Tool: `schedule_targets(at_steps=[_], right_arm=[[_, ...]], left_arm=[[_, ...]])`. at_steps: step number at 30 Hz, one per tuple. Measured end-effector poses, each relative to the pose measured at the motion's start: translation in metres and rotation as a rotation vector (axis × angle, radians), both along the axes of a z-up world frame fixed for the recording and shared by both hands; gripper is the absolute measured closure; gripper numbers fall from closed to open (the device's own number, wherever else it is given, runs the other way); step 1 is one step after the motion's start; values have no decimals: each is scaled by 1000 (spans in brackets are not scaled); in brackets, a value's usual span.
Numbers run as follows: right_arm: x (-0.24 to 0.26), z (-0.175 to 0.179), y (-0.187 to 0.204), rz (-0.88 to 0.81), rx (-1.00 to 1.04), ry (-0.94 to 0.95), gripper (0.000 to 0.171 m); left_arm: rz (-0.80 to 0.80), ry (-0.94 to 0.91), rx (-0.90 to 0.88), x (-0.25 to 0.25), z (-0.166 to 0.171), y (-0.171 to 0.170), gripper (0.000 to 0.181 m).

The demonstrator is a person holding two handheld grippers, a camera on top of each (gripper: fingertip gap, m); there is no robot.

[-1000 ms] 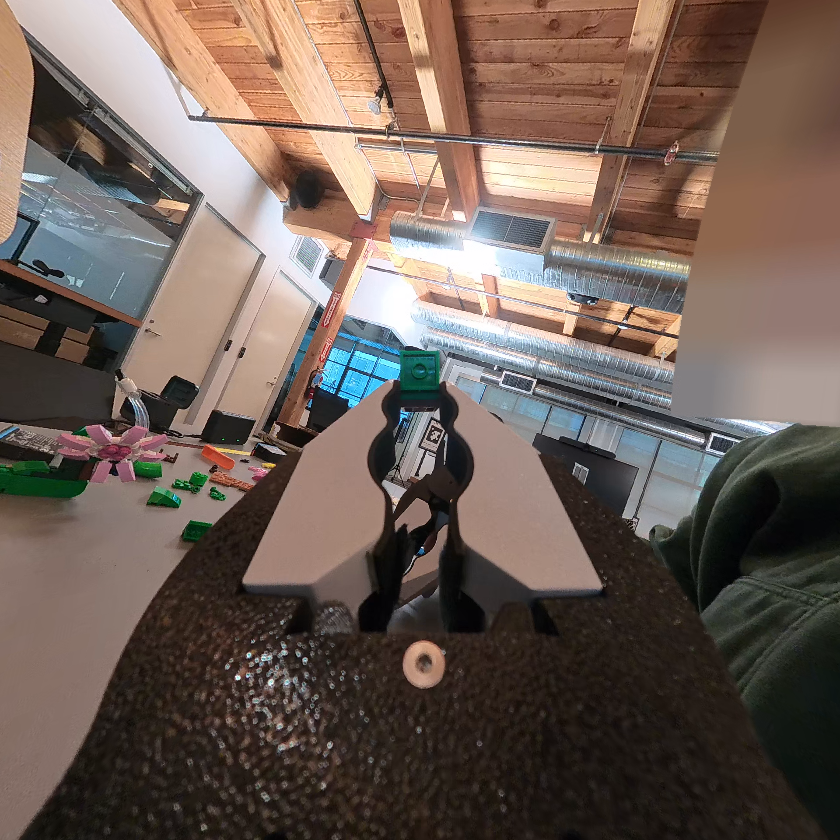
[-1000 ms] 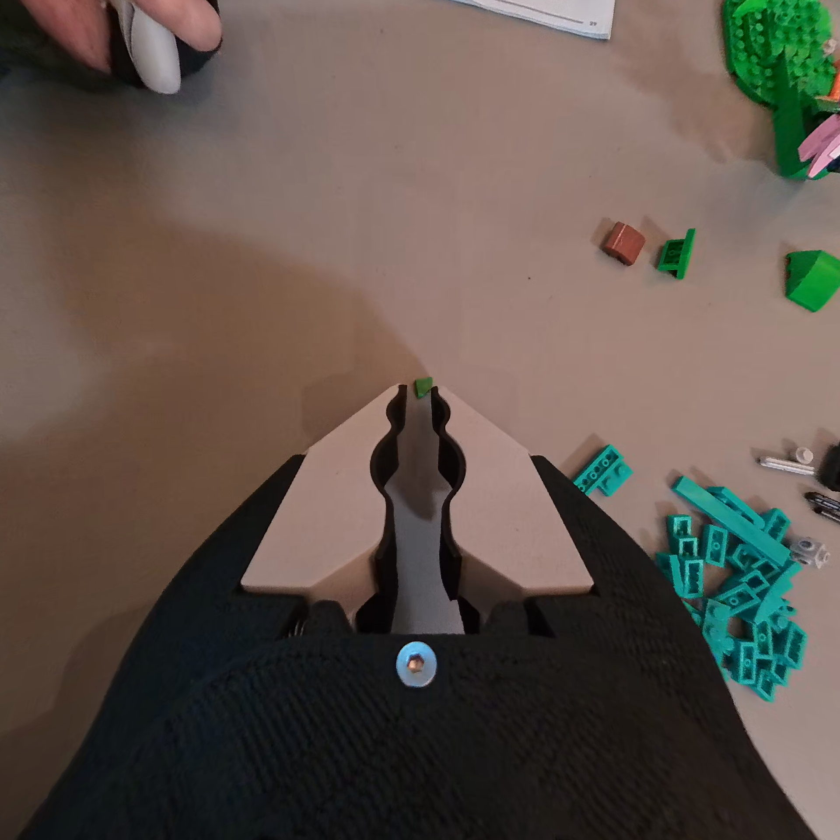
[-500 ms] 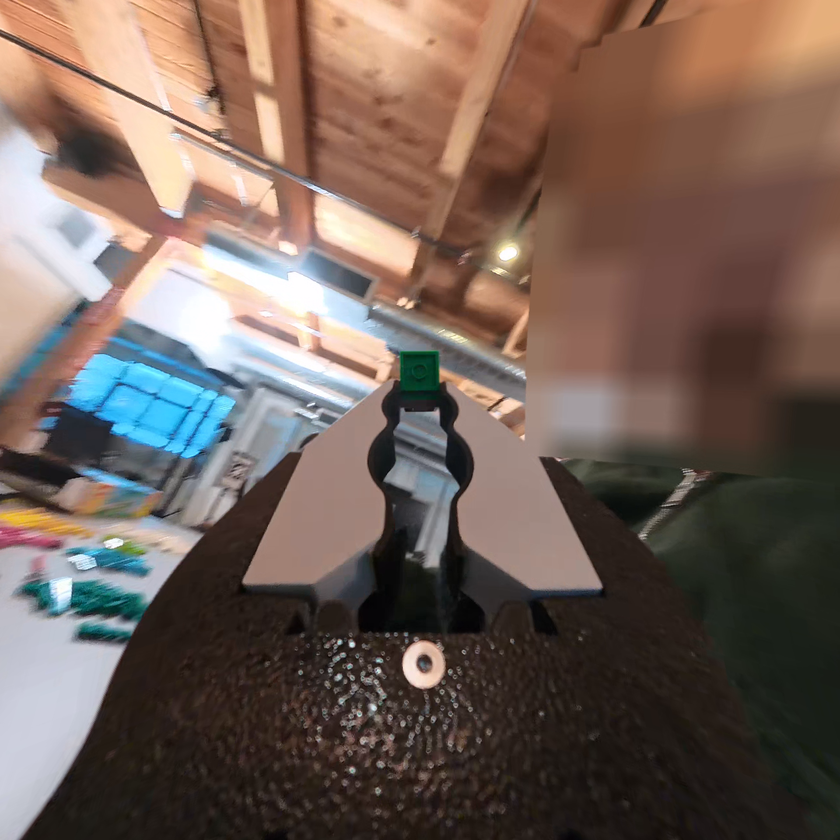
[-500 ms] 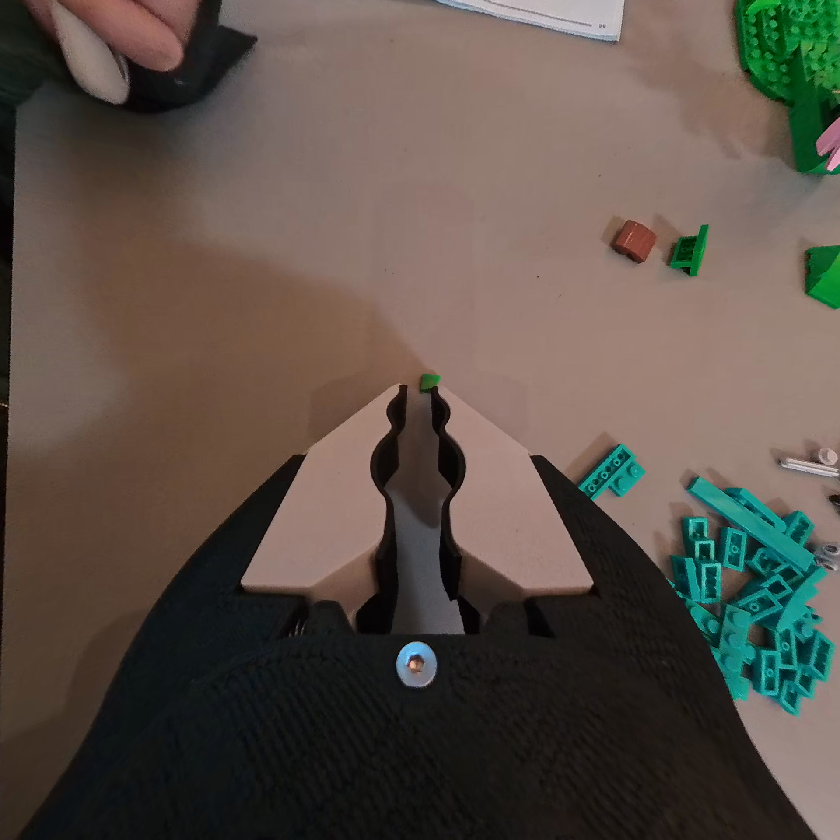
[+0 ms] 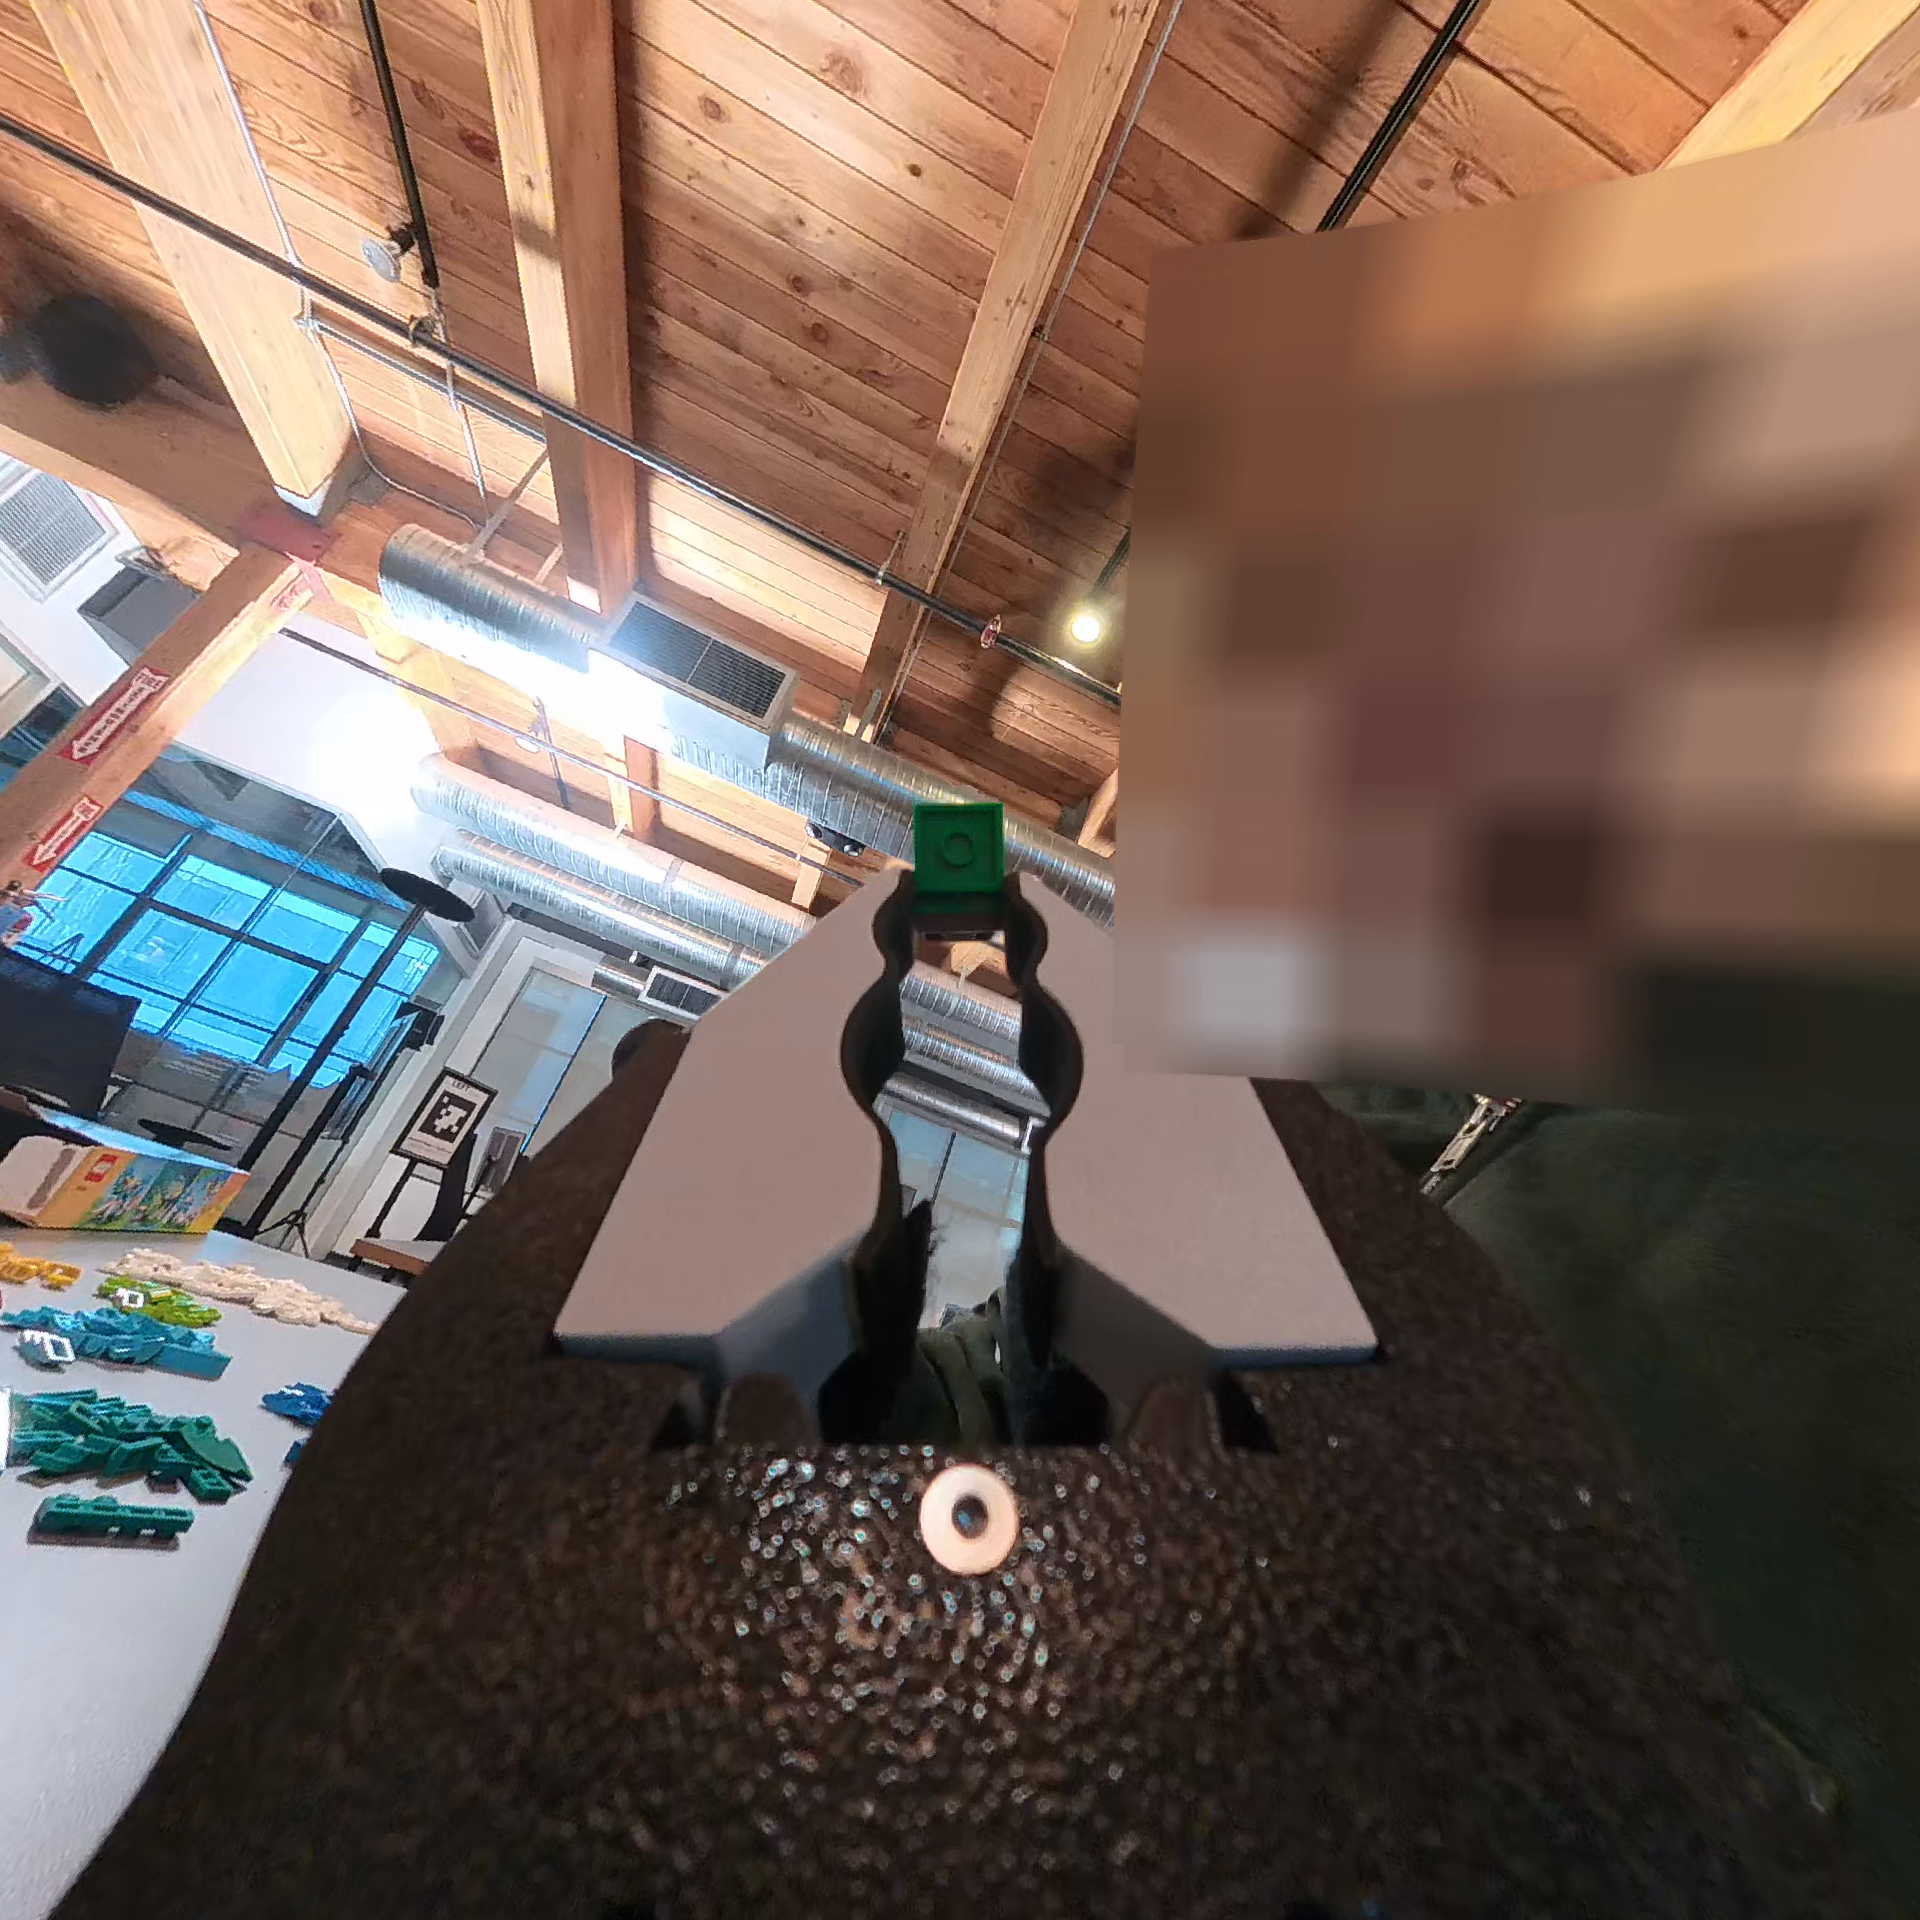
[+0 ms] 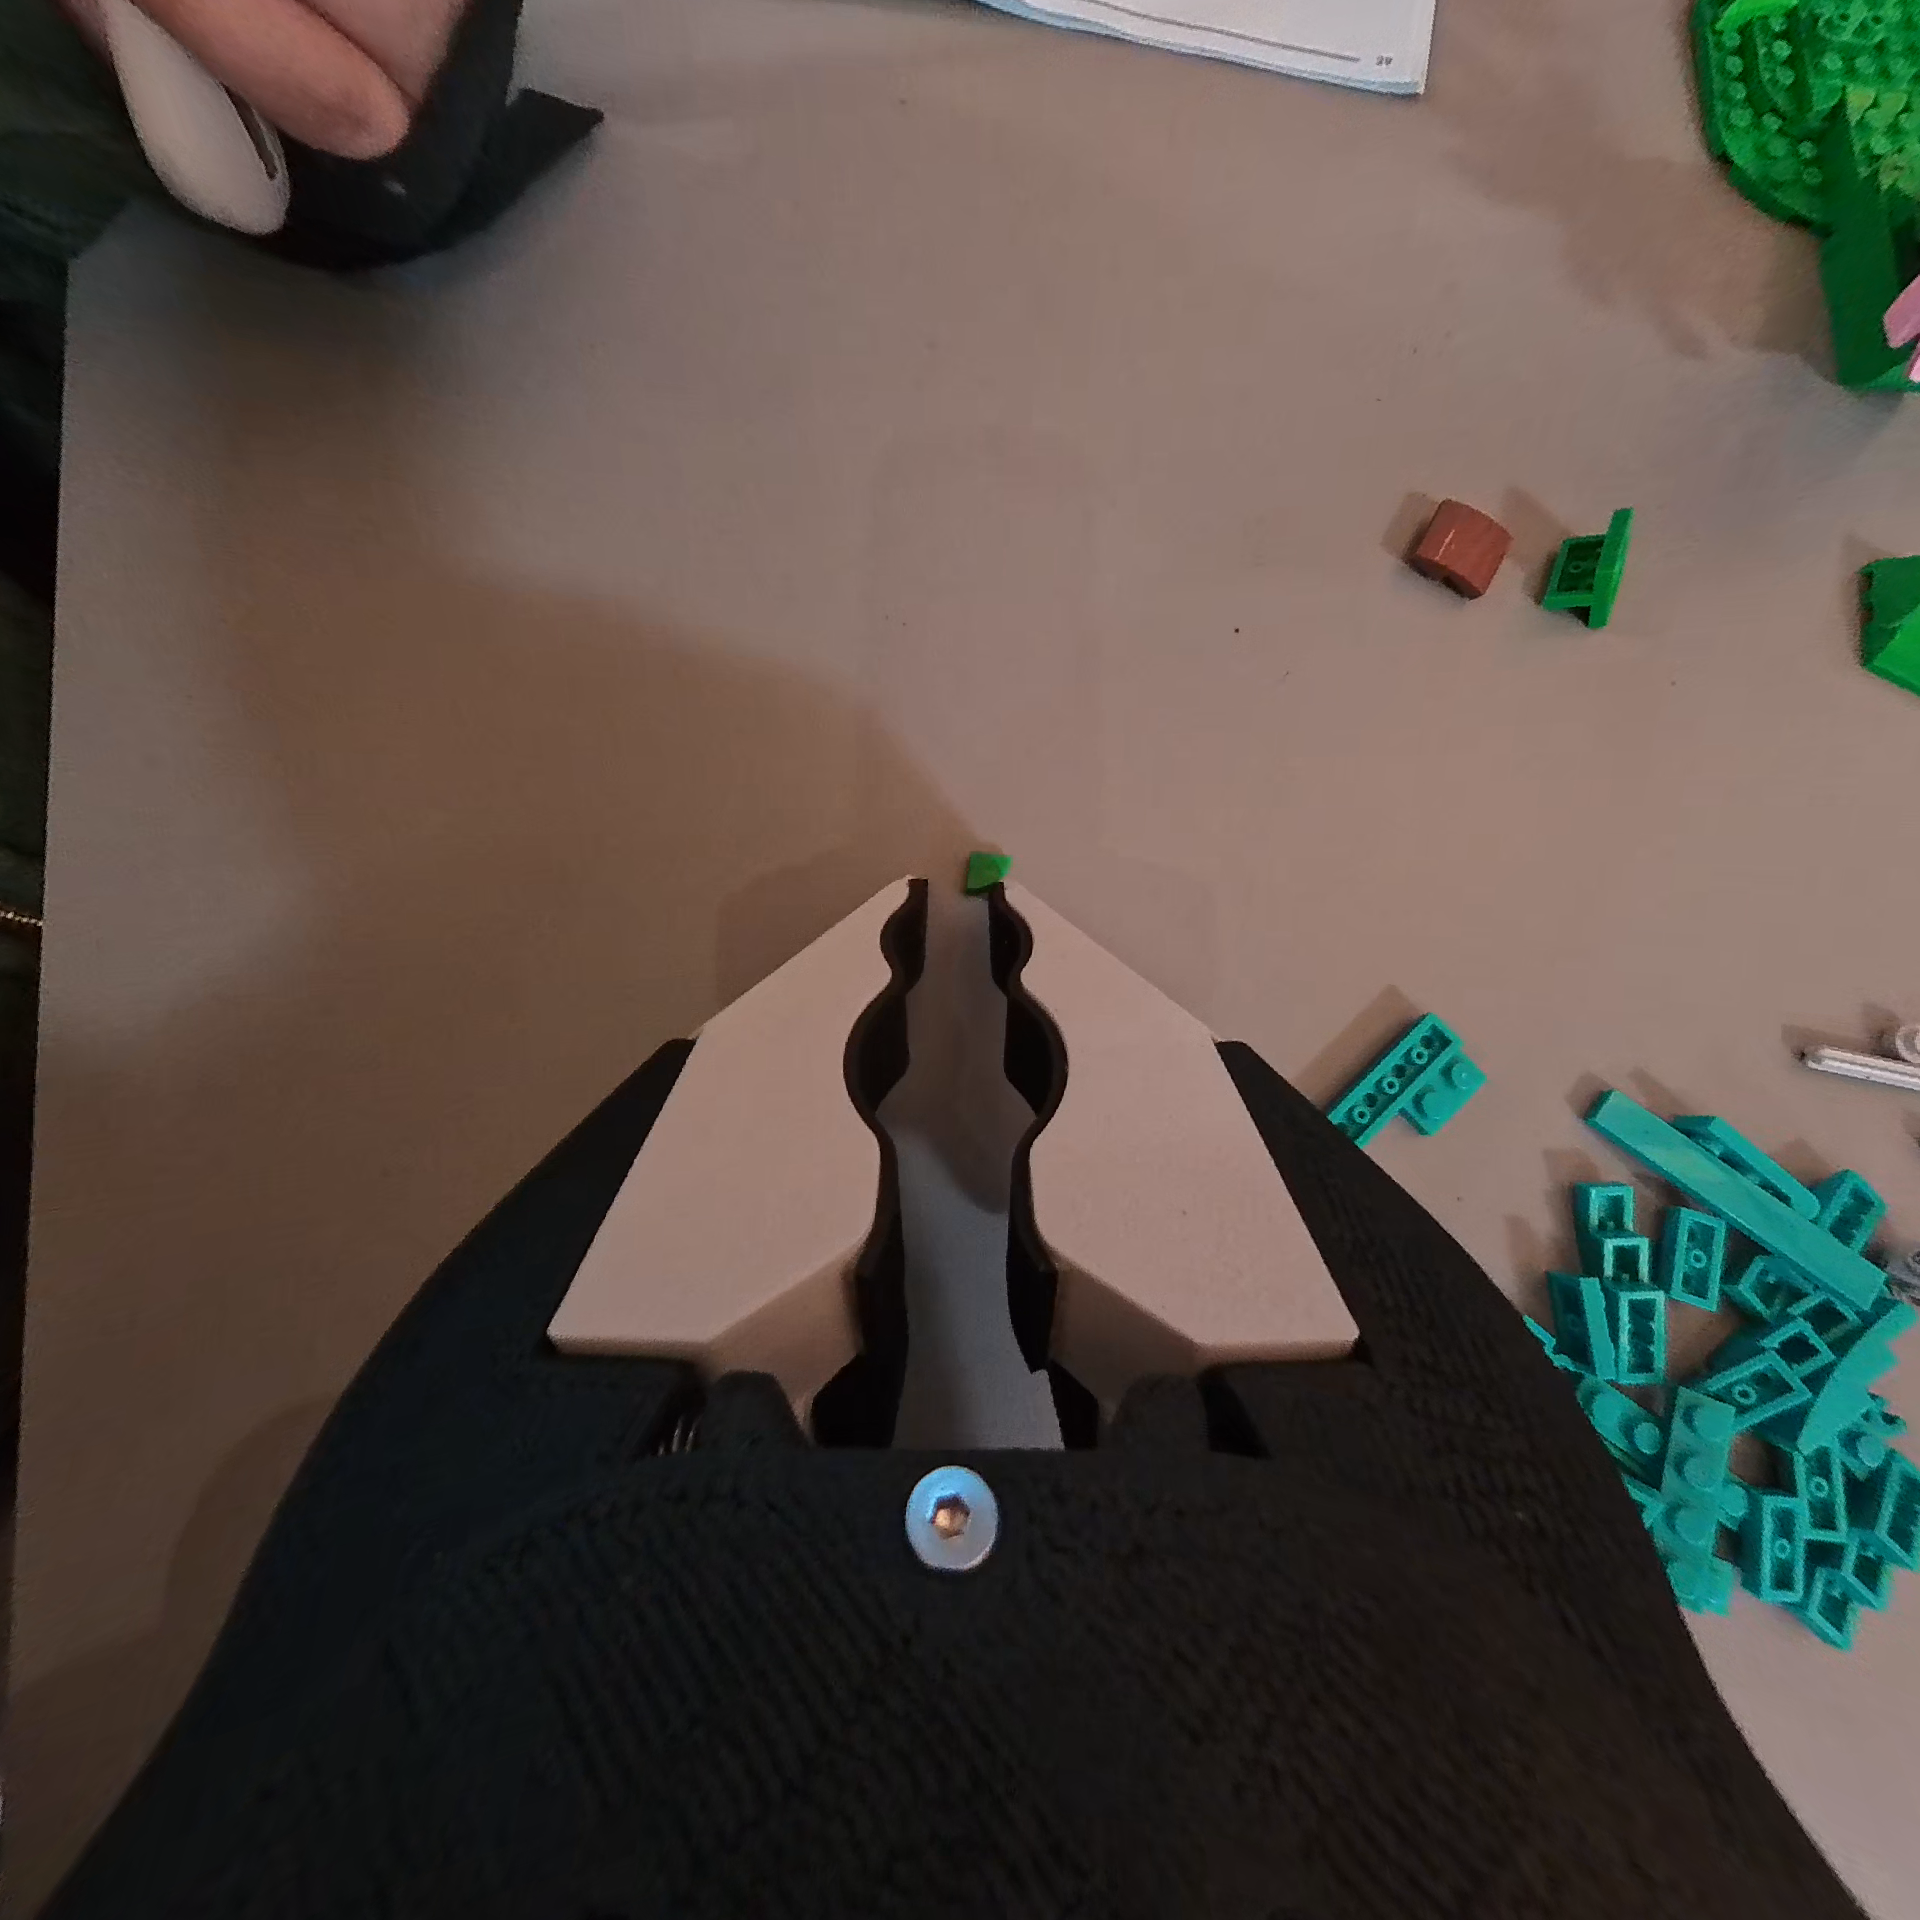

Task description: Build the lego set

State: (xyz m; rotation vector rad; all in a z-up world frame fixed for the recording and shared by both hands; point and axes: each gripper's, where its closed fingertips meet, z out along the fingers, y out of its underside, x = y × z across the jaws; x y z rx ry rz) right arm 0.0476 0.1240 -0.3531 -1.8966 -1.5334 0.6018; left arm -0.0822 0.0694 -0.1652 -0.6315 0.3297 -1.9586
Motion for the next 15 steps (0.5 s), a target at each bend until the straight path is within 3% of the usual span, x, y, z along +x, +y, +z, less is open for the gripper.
schedule_targets(at_steps=[5, 11, 15], right_arm=[[1, 0, -2, 13, -6, -2, 160], [2, 0, -4, 24, -19, 4, 160], [2, 0, -5, 26, -22, 7, 160]], left_arm=[[53, 84, 66, 11, -2, -7, 168], [213, 285, 302, 42, -12, -30, 167], [180, 309, 297, 47, -15, -31, 167]])
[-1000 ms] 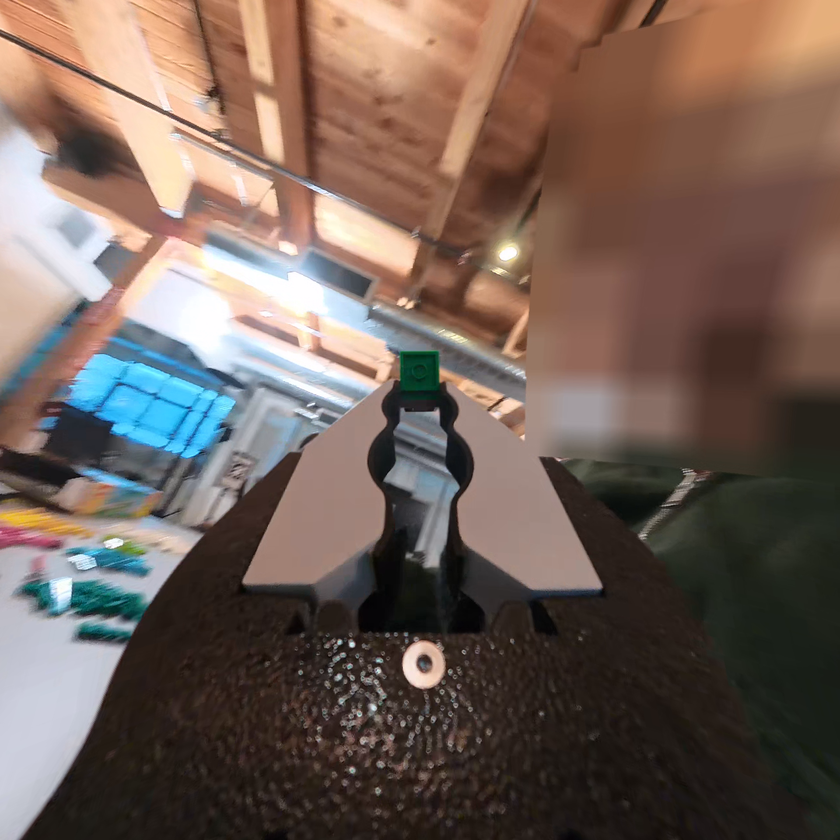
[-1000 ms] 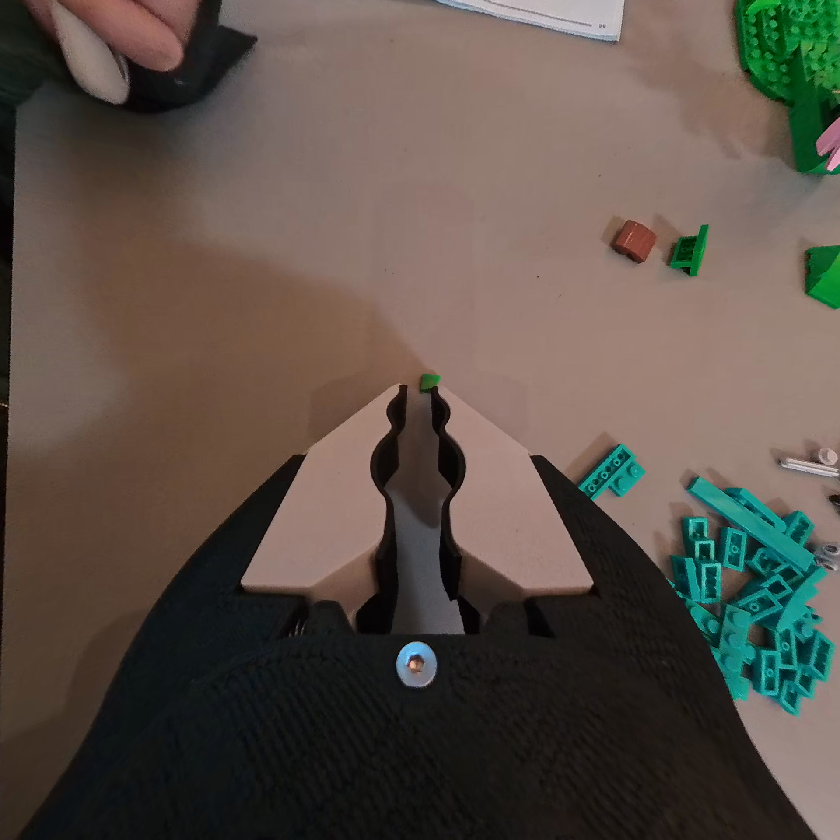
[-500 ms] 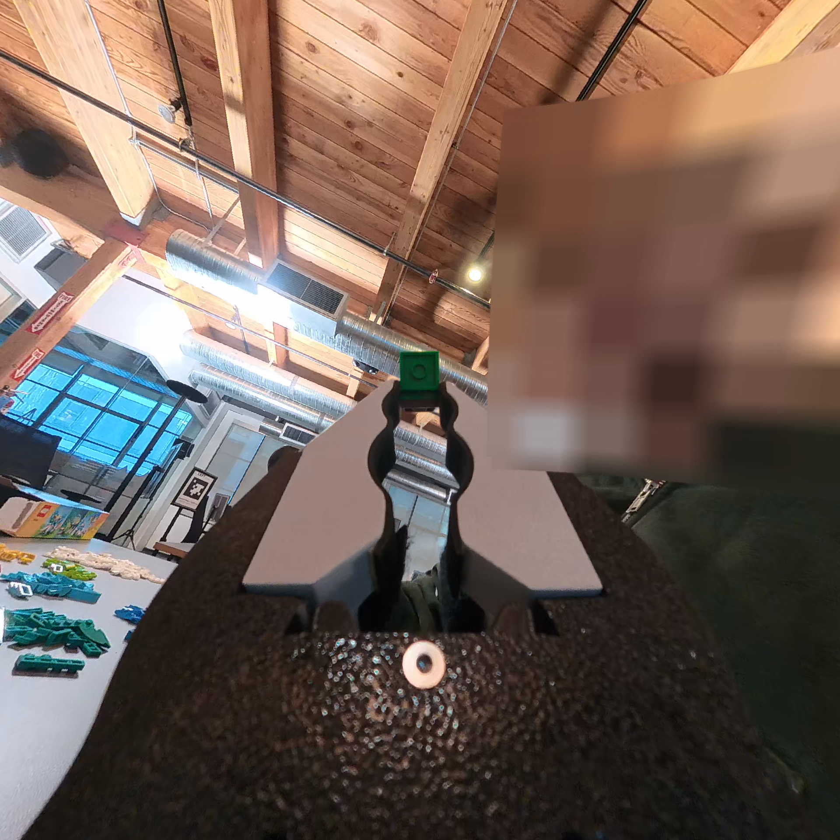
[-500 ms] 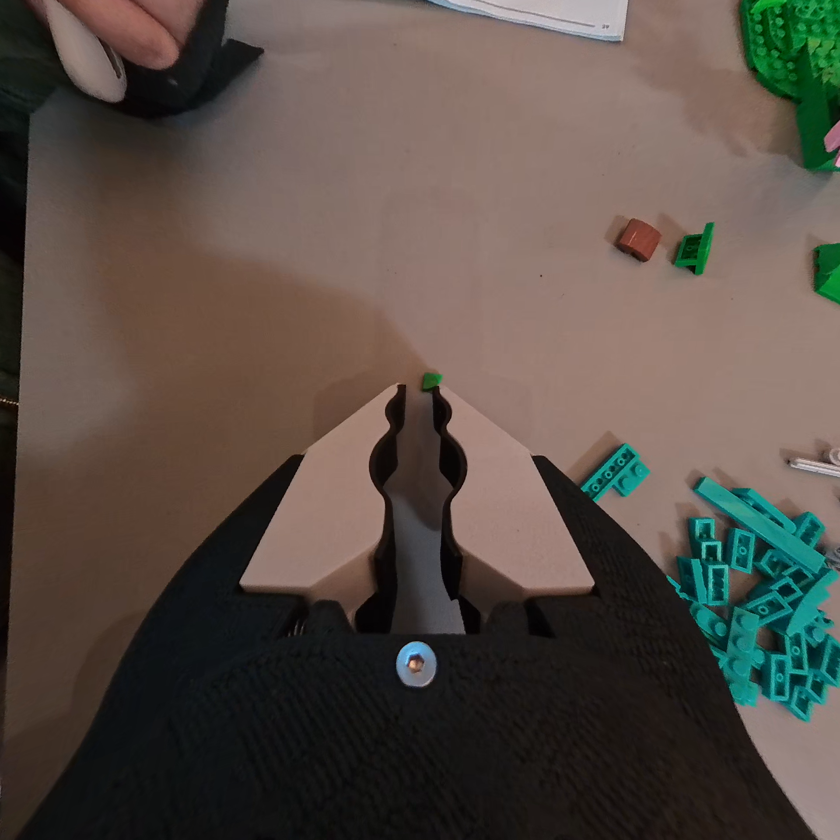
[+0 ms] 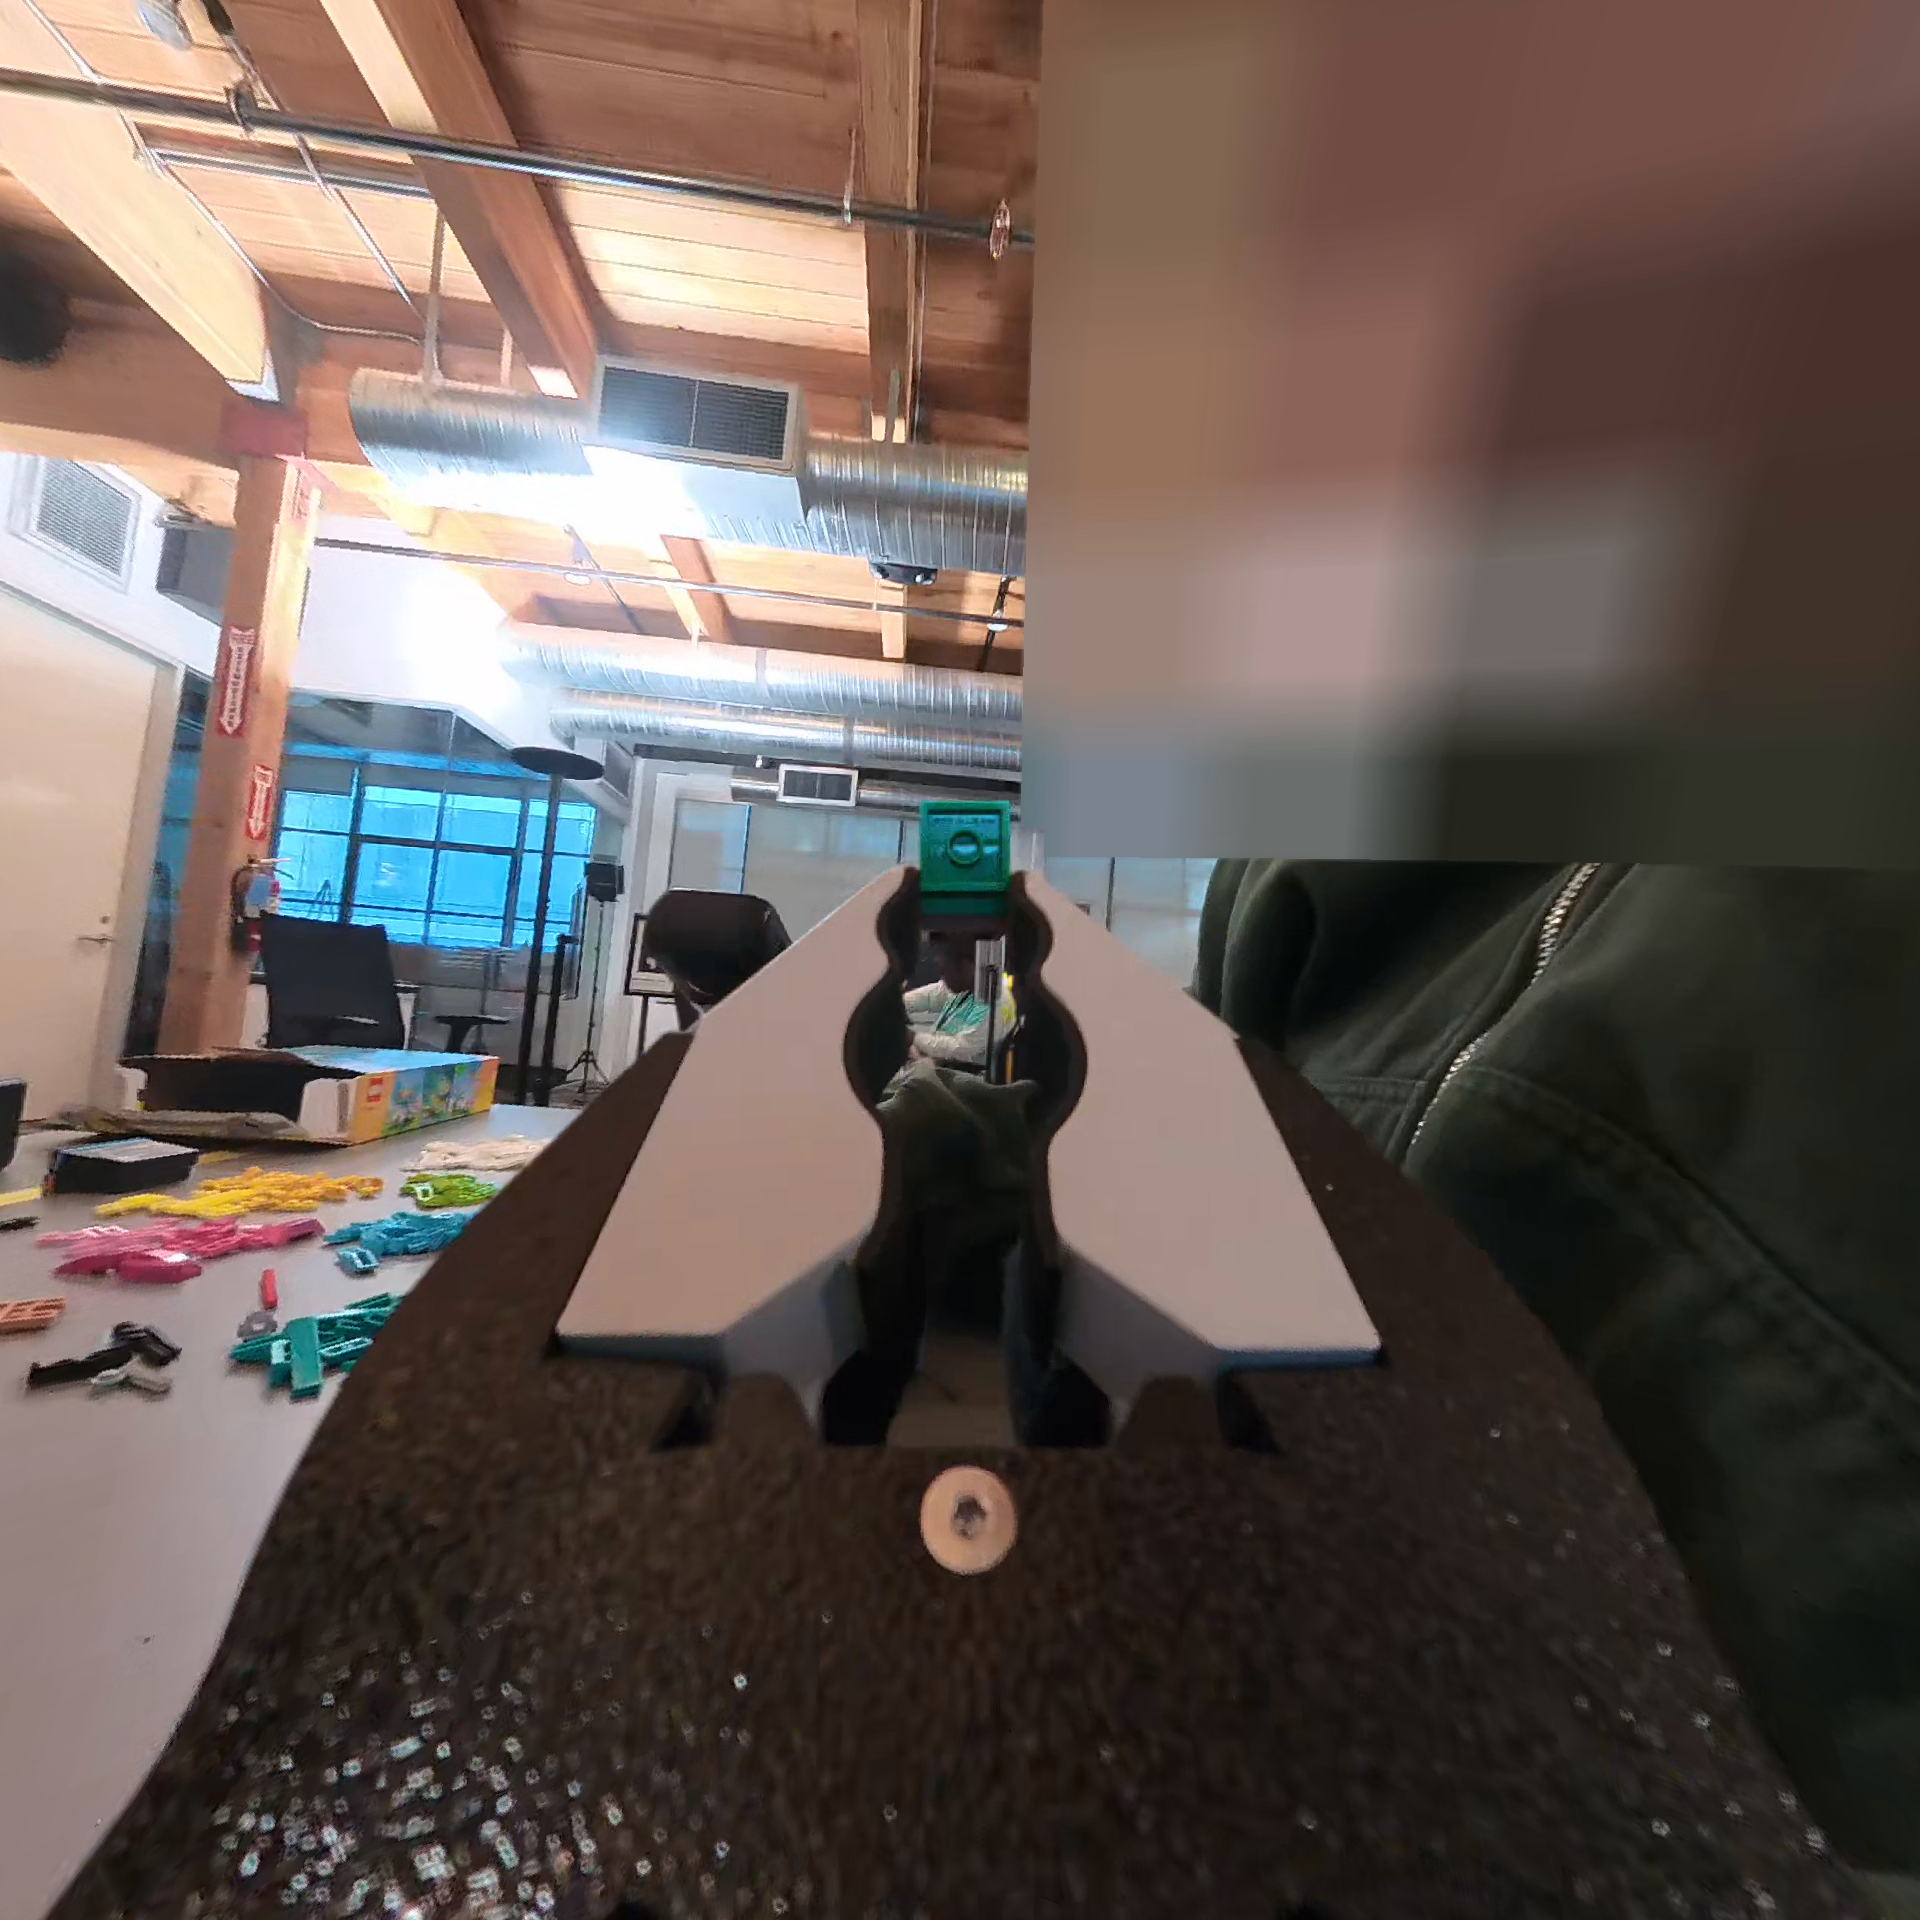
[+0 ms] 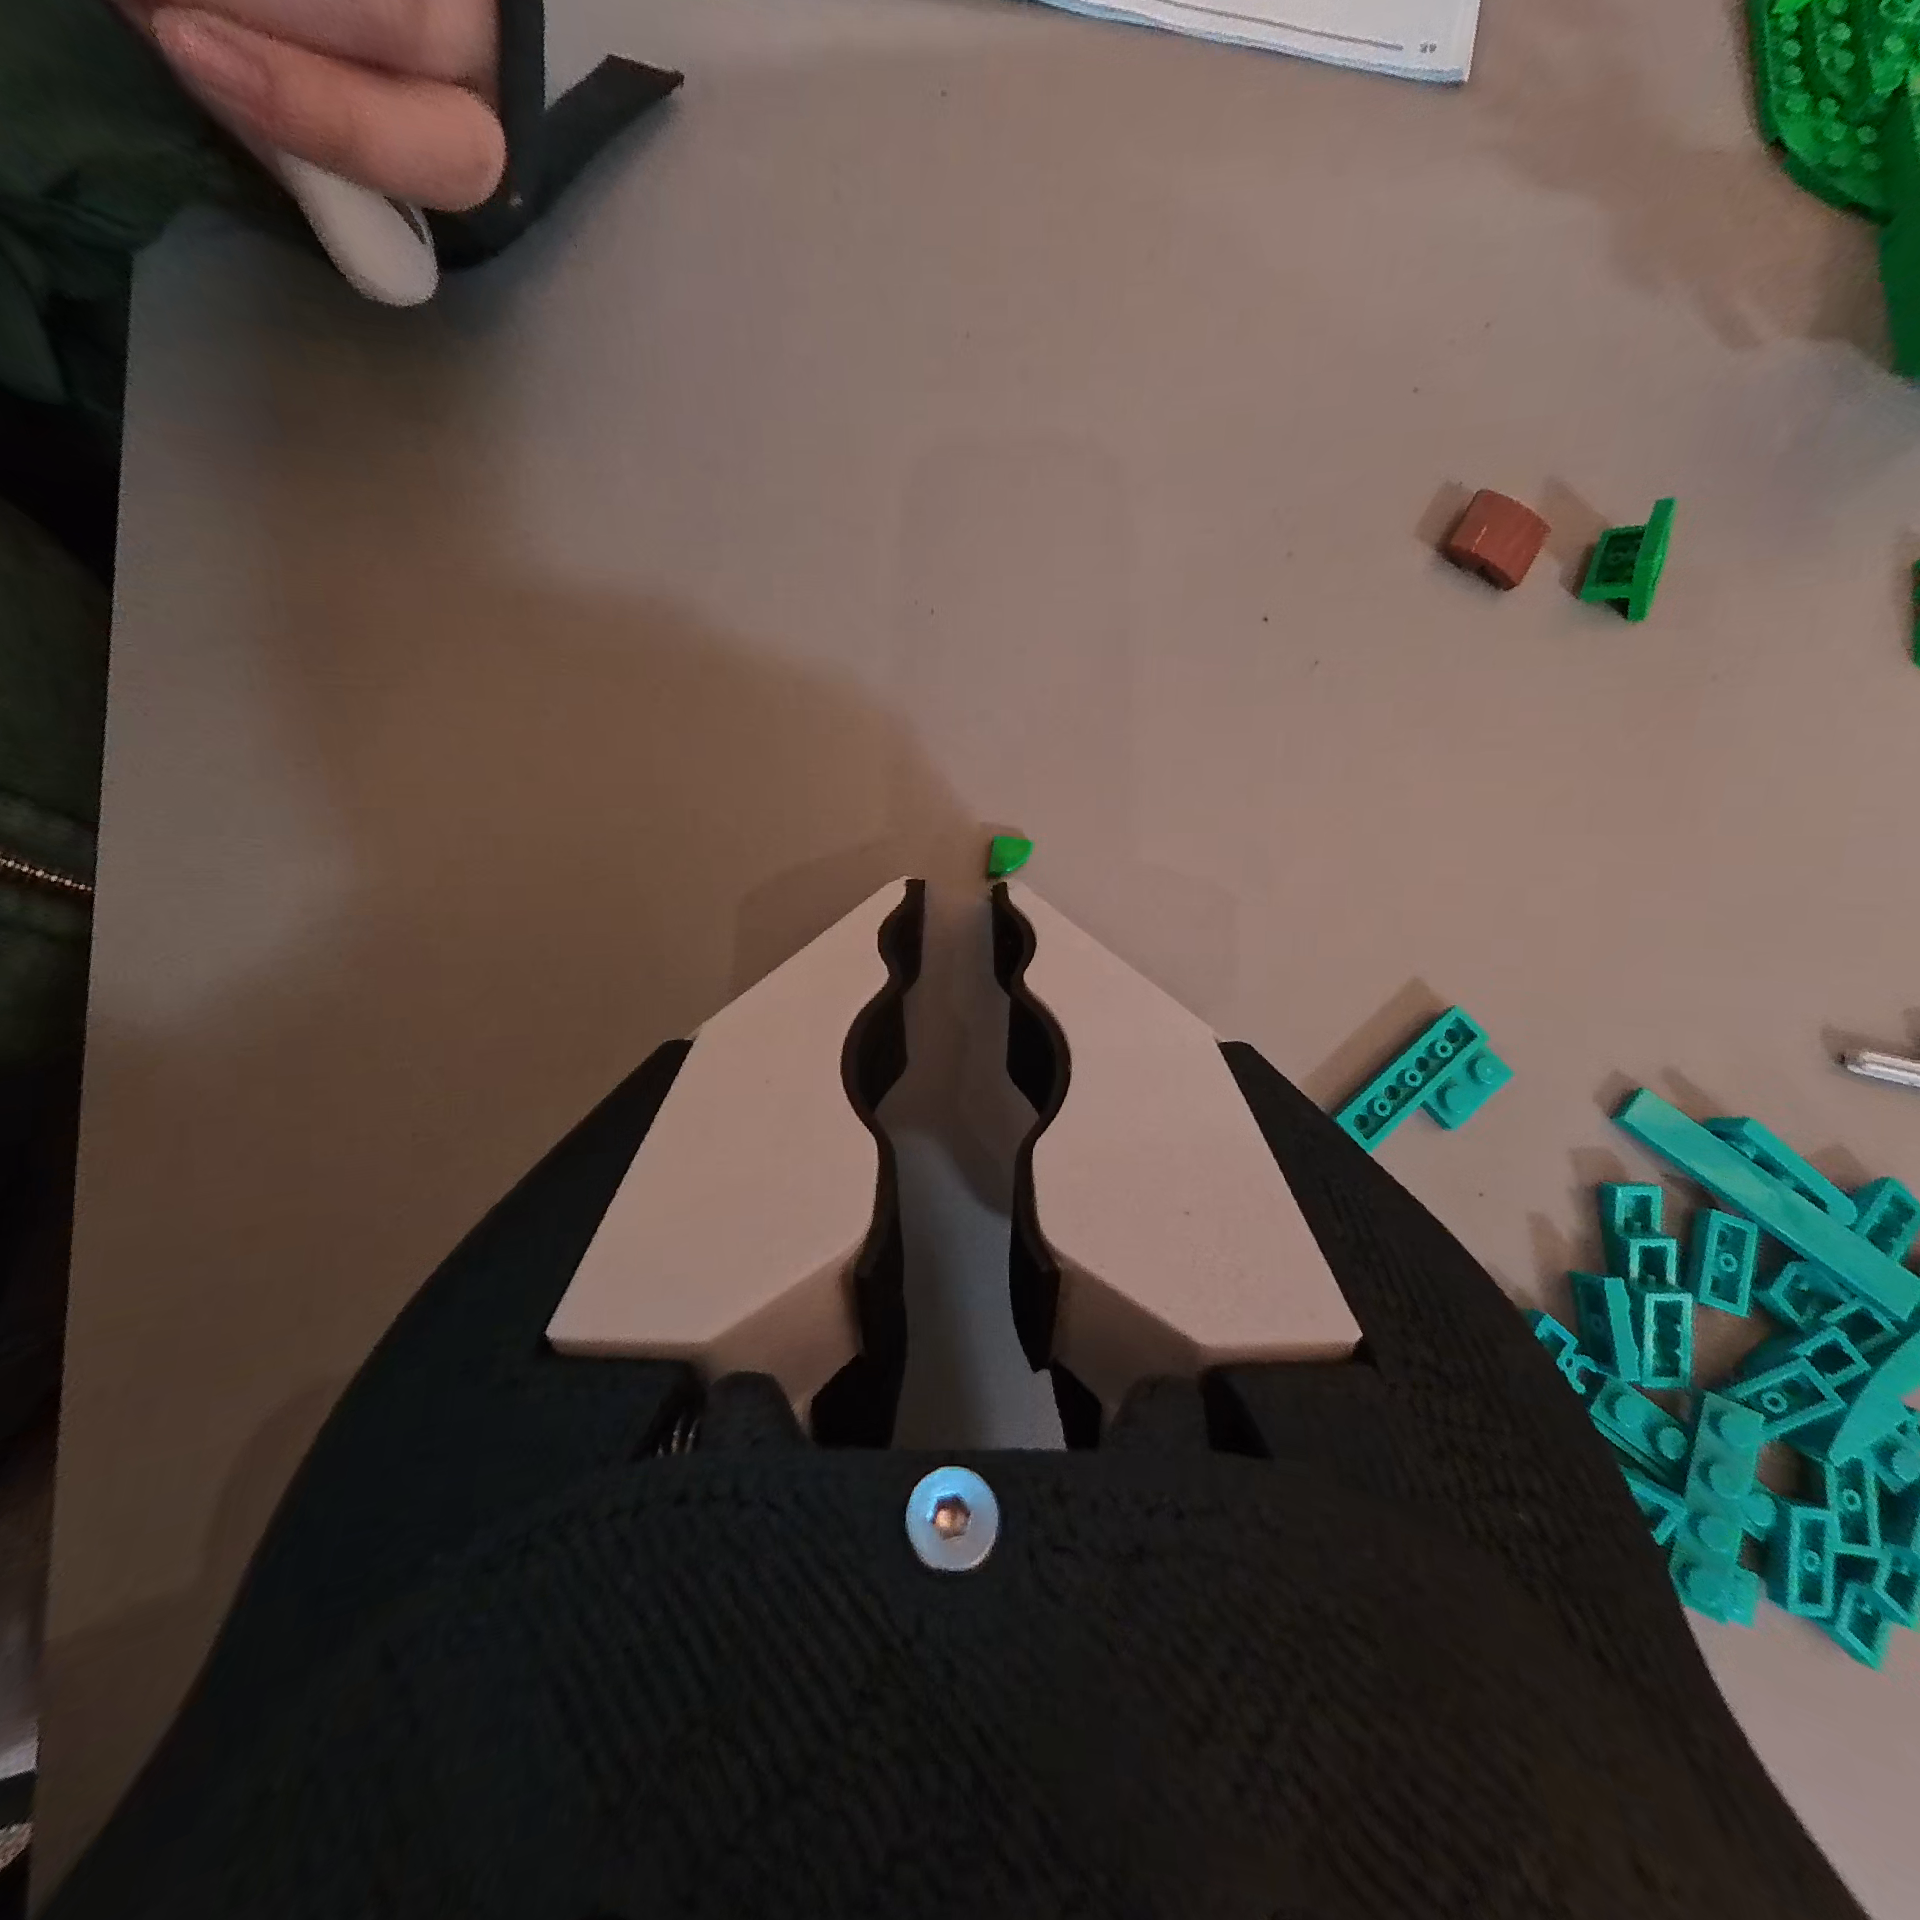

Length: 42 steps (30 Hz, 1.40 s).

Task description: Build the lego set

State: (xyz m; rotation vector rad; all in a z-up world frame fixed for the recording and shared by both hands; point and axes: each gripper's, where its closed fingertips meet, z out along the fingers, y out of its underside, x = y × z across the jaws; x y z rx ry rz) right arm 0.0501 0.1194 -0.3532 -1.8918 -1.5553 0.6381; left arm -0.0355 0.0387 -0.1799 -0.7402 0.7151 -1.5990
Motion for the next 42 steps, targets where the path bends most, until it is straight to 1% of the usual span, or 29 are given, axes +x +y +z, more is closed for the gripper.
schedule_targets(at_steps=[21, 26, 29, 33, 36, 42], right_arm=[[-3, 0, 4, -19, 9, 26, 160], [-5, 1, -4, 20, -23, 27, 161], [-4, 2, 1, 2, -7, 32, 161], [-7, 4, 7, -23, 13, 62, 155], [-9, 1, 6, -10, 10, 48, 151], [-8, 1, 1, 9, -5, 36, 153]], left_arm=[[-12, 9, -62, 0, -3, 8, 167], [-13, 11, -70, 0, -3, 9, 167], [-14, 13, -74, 1, -4, 9, 167], [-16, 18, -73, 1, -4, 9, 167], [-17, 21, -73, 2, -5, 9, 167], [-18, 21, -74, 2, -5, 9, 167]])
